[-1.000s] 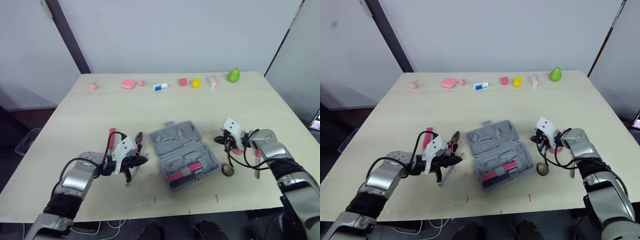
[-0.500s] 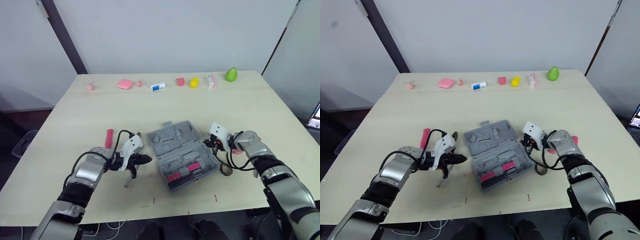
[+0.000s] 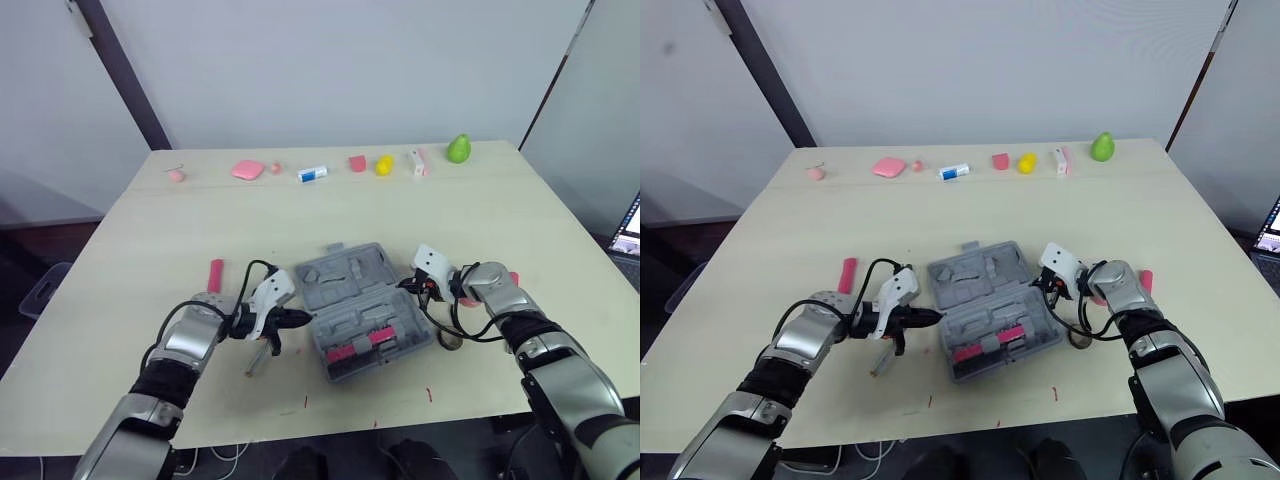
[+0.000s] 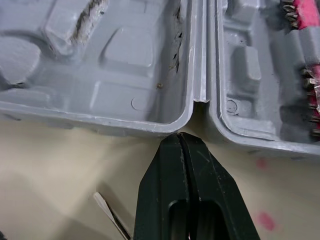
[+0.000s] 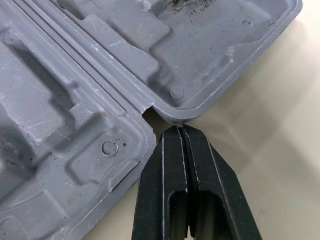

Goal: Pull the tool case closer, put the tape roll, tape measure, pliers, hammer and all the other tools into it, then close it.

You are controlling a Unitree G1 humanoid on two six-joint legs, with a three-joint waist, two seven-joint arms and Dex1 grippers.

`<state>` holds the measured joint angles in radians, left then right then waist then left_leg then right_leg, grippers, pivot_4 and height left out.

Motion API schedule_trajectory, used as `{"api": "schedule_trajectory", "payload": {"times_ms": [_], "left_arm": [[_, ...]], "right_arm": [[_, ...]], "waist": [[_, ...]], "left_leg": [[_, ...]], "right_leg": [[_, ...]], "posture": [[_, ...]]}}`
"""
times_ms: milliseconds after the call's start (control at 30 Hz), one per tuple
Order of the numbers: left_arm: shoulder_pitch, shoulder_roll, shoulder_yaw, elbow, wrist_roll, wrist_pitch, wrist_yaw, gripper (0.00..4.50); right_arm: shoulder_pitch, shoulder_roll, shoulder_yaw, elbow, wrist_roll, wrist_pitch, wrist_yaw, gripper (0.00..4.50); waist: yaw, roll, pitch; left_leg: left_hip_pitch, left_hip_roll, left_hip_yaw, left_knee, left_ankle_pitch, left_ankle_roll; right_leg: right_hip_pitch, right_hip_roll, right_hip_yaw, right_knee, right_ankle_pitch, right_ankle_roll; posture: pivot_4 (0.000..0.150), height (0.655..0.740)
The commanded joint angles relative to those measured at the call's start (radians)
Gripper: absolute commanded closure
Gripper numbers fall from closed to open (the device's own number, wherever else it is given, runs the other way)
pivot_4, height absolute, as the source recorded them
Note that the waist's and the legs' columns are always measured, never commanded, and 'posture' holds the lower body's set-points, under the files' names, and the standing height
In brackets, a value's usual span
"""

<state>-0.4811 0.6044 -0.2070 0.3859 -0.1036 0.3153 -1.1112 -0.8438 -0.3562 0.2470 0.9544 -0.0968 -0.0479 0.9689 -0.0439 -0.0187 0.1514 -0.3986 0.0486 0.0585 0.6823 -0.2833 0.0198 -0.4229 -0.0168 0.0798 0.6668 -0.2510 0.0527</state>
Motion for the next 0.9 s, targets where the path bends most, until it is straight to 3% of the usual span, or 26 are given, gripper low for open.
{"api": "schedule_trajectory", "payload": {"times_ms": [33, 533, 767, 900], "left_arm": [[-0.023, -0.012, -0.011, 0.003, 0.007, -0.017, -0.019, 4.49], [0.004, -0.017, -0.030, -0.040, 0.007, 0.019, -0.078, 4.49], [0.044, -0.006, -0.043, -0.118, -0.005, 0.070, -0.119, 4.49], [0.093, 0.000, -0.048, -0.196, -0.022, 0.114, -0.132, 4.49]], "right_arm": [[-0.003, 0.010, -0.014, -0.035, 0.008, -0.015, 0.005, 4.50], [0.021, -0.004, -0.004, -0.103, 0.031, 0.015, 0.106, 4.50], [0.115, -0.046, 0.020, -0.288, 0.052, 0.130, 0.225, 4.50], [0.239, -0.078, 0.030, -0.496, 0.090, 0.250, 0.274, 4.50]], "waist": [[0.000, 0.000, 0.000], [0.000, 0.000, 0.000], [0.002, 0.000, 0.000], [0.004, 0.000, 0.000]], "left_leg": [[0.000, 0.000, 0.000, 0.000, 0.000, 0.000], [0.000, 0.000, -0.001, 0.002, -0.001, 0.001], [0.000, -0.001, -0.001, 0.002, -0.002, 0.003], [0.001, -0.001, -0.002, 0.002, -0.002, 0.004]], "right_leg": [[0.000, 0.000, 0.000, 0.000, 0.000, 0.000], [0.000, 0.000, 0.000, 0.003, 0.000, 0.000], [0.000, 0.000, -0.001, 0.004, 0.000, 0.000], [0.000, 0.000, -0.001, 0.004, 0.000, 0.000]], "posture": [[0.150, 0.7400], [0.150, 0.7400], [0.150, 0.7400], [0.150, 0.7400]]}}
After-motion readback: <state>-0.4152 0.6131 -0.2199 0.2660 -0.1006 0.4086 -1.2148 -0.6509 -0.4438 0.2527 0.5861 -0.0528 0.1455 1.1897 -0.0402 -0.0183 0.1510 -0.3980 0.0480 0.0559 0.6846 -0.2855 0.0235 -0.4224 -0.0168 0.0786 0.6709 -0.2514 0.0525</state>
